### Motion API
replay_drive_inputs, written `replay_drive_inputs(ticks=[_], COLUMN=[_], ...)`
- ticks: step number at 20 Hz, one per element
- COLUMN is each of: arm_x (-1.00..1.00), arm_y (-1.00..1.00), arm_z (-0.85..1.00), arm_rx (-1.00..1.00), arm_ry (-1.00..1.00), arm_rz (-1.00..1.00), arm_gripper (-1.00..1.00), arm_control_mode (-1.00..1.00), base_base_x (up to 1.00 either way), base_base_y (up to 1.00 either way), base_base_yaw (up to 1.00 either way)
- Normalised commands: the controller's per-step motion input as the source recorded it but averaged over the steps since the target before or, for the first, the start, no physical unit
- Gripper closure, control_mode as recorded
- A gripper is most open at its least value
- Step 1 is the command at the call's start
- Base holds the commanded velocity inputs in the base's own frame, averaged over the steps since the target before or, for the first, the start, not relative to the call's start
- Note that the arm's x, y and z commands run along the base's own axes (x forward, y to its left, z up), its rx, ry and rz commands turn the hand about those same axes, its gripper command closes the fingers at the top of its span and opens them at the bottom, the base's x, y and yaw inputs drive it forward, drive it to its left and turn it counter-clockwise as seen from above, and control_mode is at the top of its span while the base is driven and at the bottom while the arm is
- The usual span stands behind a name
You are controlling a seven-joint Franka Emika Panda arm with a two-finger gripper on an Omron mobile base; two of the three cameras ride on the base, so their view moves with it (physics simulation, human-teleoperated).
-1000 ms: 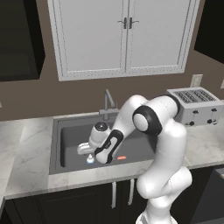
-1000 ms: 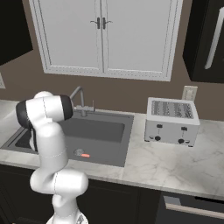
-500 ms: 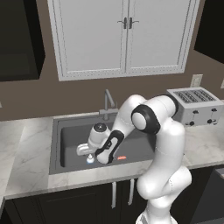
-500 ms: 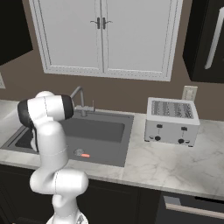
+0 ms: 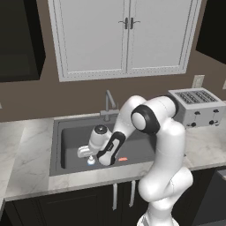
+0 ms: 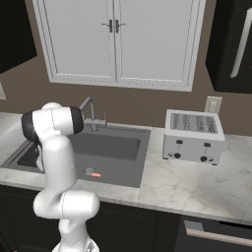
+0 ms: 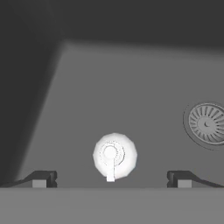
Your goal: Pick up the bar soap and soap dispenser from the sink, and place them back in the cabinet, and close the cabinet door.
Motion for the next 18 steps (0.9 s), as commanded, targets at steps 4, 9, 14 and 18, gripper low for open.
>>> replay_drive_inputs(ticks=[4,9,14,18], arm_x=[0.01,0.01,0.02,0.03], arm_y=[0.00,0.00,0.00,0.00], arm_z=[-0.07,-0.06,-0.07,-0.08], arm_rx=[0.00,0.00,0.00,0.00], arm_ry=[0.00,0.00,0.00,0.00], arm_rz=[0.00,0.00,0.00,0.00], arm_gripper=[-1.00,-1.00,-1.00,-1.00], arm_control_mode=[-1.00,-1.00,-1.00,-1.00], base_base_x=[0.00,0.00,0.00,0.00], base_base_y=[0.00,0.00,0.00,0.00], base_base_yaw=[0.00,0.00,0.00,0.00])
